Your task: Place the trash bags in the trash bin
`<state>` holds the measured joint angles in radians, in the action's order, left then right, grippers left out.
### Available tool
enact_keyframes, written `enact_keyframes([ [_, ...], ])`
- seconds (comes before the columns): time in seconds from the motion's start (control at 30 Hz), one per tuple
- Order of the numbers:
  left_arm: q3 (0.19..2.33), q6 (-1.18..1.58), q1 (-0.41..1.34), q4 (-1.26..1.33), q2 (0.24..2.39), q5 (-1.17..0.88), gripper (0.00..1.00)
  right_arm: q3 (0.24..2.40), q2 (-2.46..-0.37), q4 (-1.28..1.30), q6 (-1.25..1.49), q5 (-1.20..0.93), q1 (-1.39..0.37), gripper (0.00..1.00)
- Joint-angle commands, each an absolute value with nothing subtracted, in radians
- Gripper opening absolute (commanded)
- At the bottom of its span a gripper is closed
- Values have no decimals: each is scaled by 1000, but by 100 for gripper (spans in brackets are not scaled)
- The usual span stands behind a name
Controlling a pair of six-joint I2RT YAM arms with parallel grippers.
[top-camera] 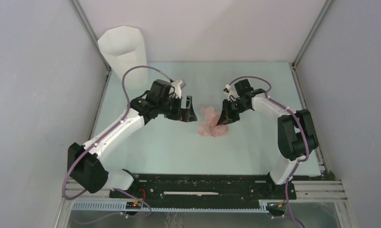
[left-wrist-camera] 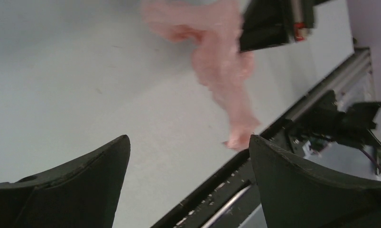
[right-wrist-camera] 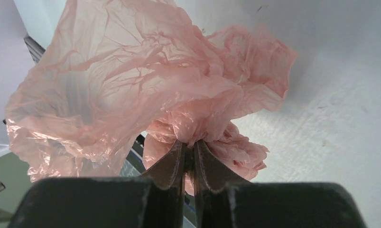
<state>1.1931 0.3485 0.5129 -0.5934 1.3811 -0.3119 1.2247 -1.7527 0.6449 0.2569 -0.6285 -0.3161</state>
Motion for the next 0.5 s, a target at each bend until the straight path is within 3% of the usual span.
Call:
enact_keyframes([
  [0.0,1156,433,619,-539,1300,-384,100,1213,-1707,612,295,-682,-364,14],
  [0.17,1163,437,745,-537,1339,-373,100,1189,-1687,589,342,-680,-384,14],
  [0.3,1267,384,768,-699,1456,-230,97,1186,-1662,590,343,-679,-387,14],
  [0.47,1386,343,766,-832,1581,-135,54,1185,-1653,605,331,-664,-363,15],
])
